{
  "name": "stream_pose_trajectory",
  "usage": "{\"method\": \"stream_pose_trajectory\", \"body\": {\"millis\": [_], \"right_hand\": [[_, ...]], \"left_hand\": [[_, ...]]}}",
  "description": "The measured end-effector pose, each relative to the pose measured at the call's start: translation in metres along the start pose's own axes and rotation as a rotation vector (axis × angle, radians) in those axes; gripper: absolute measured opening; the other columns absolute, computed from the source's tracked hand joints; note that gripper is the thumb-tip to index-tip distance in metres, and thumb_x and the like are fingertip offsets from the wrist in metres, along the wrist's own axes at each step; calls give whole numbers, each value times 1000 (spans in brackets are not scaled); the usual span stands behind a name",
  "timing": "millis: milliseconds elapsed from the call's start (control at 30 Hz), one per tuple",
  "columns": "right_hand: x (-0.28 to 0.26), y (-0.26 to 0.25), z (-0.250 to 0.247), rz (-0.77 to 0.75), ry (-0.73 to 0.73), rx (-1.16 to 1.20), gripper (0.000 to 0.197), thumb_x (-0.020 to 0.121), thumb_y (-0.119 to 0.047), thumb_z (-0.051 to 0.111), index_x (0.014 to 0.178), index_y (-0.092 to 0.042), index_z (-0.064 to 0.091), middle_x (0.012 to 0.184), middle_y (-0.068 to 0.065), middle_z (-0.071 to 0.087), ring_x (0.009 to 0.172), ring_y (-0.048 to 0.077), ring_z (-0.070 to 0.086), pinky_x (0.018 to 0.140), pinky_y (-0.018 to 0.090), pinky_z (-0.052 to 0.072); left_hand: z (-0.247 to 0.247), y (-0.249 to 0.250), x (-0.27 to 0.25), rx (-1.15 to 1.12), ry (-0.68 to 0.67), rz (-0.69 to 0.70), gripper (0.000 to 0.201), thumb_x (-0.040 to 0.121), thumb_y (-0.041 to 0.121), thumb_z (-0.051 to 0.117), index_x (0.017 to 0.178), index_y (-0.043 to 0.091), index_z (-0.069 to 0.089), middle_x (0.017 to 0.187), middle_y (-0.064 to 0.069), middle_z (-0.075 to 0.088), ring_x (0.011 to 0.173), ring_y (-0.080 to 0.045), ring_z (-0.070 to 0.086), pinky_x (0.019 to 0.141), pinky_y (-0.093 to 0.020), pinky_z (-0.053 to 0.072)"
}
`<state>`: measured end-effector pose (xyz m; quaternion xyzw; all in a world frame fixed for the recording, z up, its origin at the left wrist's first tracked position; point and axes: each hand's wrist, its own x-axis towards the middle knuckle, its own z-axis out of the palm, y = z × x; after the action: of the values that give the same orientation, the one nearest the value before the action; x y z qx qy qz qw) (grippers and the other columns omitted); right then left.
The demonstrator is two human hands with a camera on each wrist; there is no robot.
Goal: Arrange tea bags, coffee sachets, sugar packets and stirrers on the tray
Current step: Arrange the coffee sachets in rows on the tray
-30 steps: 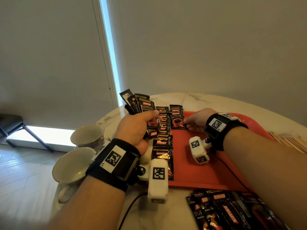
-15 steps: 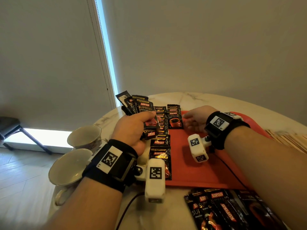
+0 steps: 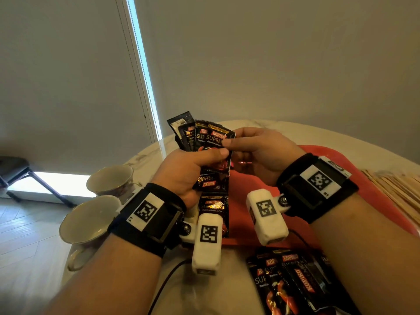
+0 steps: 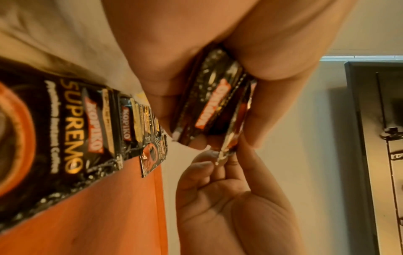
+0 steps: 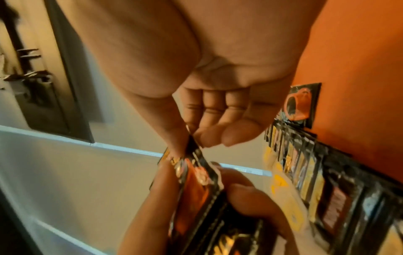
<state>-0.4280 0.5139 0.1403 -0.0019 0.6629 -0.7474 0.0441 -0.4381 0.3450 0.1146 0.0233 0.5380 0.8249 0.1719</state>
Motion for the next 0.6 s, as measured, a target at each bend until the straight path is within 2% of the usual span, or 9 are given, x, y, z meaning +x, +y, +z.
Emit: {"method": "stream_pose_trajectory", "body": {"millis": [33,133,200,300,400,500,567,600], "right_hand": [[2,0,-1,-6,6,26,9,88,-7,72,93,-12,65,69,1,63,55,10,53,56,25,48],[6,4,0,3,28,91,11,89,-11,71,99,-13,67,84,5,66,62,13,57,65,30,50],[6,6,3,17,65,121,9,92,-17,69,99,-13,68,87,6,62,64,14,57,63,30,50],[7,6,6,32,148,179,17,95,-23,66,106,-10,70,84,6,62,64,14,57,56,28,48],[7,7,8,15,180,215,22,96,-26,66,108,-8,70,86,8,64,62,14,58,51,27,47],[8,8,5,3,86,141,26,95,-32,68,109,-10,71,84,5,68,66,14,63,61,31,54],[5,6,3,-10,-4,61,14,93,-18,70,104,-9,71,83,5,71,68,15,67,70,34,58],[4,5,4,-20,-15,50,7,91,-9,69,98,-9,70,82,6,72,68,15,68,72,35,59]], "left_hand": [[0,1,0,-6,-4,6,56,69,9,83,123,2,71,115,-23,73,105,-42,73,102,-61,53],[-3,4,2,-30,3,38,68,69,15,83,134,3,65,127,-24,71,113,-45,70,103,-63,52],[-4,5,3,-31,14,52,67,72,13,81,135,2,64,128,-26,70,114,-45,71,100,-62,55],[-3,5,3,-29,-3,57,64,76,12,79,136,-1,62,125,-29,70,107,-45,73,89,-54,60],[-2,4,2,-24,-4,71,56,77,10,76,130,-2,64,115,-30,73,97,-46,75,79,-50,63],[-5,3,6,-29,49,107,42,80,8,75,121,0,70,107,-24,77,90,-40,78,77,-50,63],[-8,3,9,-36,103,109,43,83,9,77,125,3,70,113,-21,77,98,-39,77,85,-53,61],[-7,3,9,-41,115,100,46,83,12,78,127,4,70,114,-20,77,99,-38,77,84,-52,61]]}}
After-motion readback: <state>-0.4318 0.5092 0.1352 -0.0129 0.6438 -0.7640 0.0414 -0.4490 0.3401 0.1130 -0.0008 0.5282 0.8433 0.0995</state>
